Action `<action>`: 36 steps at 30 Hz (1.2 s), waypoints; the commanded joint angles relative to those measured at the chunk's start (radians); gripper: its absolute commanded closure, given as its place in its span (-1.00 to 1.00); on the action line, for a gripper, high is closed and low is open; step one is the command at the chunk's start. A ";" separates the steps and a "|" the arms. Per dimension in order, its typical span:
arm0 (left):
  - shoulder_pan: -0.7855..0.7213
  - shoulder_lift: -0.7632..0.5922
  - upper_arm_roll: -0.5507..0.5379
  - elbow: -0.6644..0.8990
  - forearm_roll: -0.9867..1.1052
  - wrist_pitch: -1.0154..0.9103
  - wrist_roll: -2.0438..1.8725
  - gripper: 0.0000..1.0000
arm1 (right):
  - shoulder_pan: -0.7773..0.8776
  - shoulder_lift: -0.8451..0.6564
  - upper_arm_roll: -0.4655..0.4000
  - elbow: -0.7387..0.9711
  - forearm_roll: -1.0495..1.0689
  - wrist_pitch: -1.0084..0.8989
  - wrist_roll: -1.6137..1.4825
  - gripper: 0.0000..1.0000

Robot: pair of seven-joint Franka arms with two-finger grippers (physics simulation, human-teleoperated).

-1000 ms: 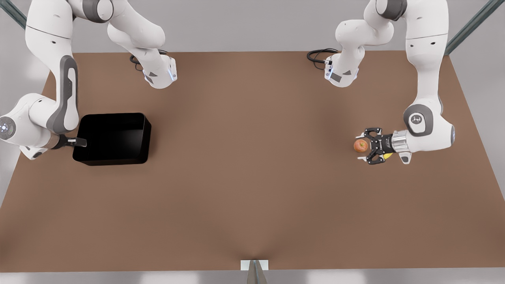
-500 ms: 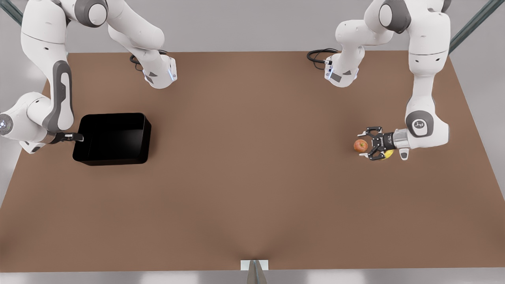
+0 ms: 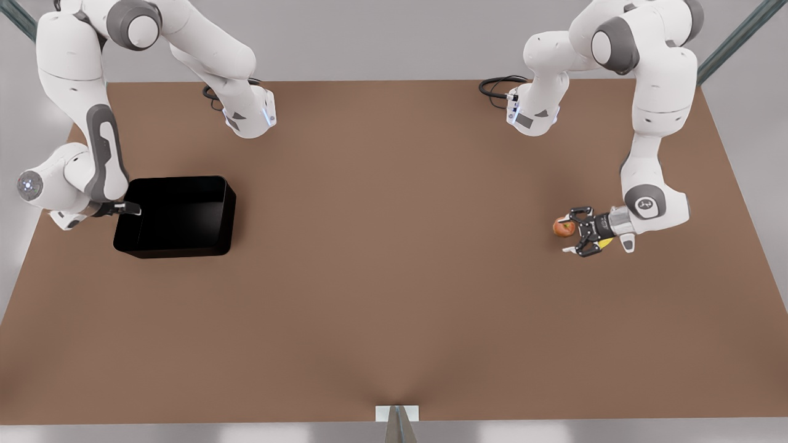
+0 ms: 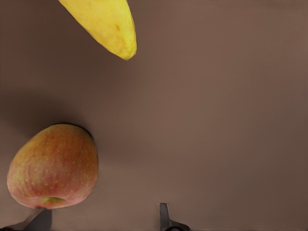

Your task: Place the storage box in the middle with the right arm, and place the apple in the storage box with the left arm

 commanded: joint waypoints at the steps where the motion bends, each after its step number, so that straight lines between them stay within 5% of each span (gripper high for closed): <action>1: 0.000 0.000 0.000 0.000 0.000 0.001 0.000 -1.00 | -0.002 0.006 0.000 0.000 0.000 0.007 0.000 -1.00; 6: 0.000 0.015 0.000 -0.002 -0.019 0.001 0.021 -1.00 | -0.002 0.049 0.001 -0.008 0.000 0.064 0.000 -1.00; 7: 0.000 0.014 0.000 -0.002 -0.019 -0.002 0.020 -1.00 | 0.000 0.047 0.005 -0.008 0.000 0.061 0.000 -0.85; 8: 0.000 0.012 0.000 -0.002 -0.019 -0.010 0.020 -1.00 | 0.000 0.035 0.008 -0.008 0.000 0.049 -0.012 -0.40; 10: 0.000 0.003 0.000 -0.003 -0.019 -0.021 0.003 -1.00 | 0.000 0.003 0.008 -0.008 0.011 0.006 -0.040 -0.24; 12: 0.000 -0.003 0.029 -0.003 -0.019 -0.059 0.000 -1.00 | -0.007 0.007 0.008 -0.009 0.023 0.006 -0.071 0.23; 17: 0.000 -0.012 0.112 -0.005 -0.014 -0.217 -0.008 -1.00 | -0.007 0.029 0.008 -0.006 0.026 0.021 -0.071 0.37; 18: 0.000 -0.018 0.123 -0.009 -0.014 -0.233 -0.006 -1.00 | -0.007 0.029 0.008 -0.006 0.026 0.020 -0.071 0.57; 31: -0.005 0.012 0.166 -0.049 -0.003 -0.165 0.104 -1.00 | 0.009 -0.003 0.020 0.001 0.134 -0.034 -0.258 0.57; 34: -0.005 0.034 0.164 -0.051 -0.014 -0.133 0.118 -1.00 | 0.027 -0.069 0.096 0.073 0.195 -0.201 -0.298 0.57; 36: -0.005 0.064 0.163 -0.048 -0.042 -0.105 0.148 -1.00 | 0.027 -0.105 0.247 0.149 0.195 -0.300 -0.152 0.57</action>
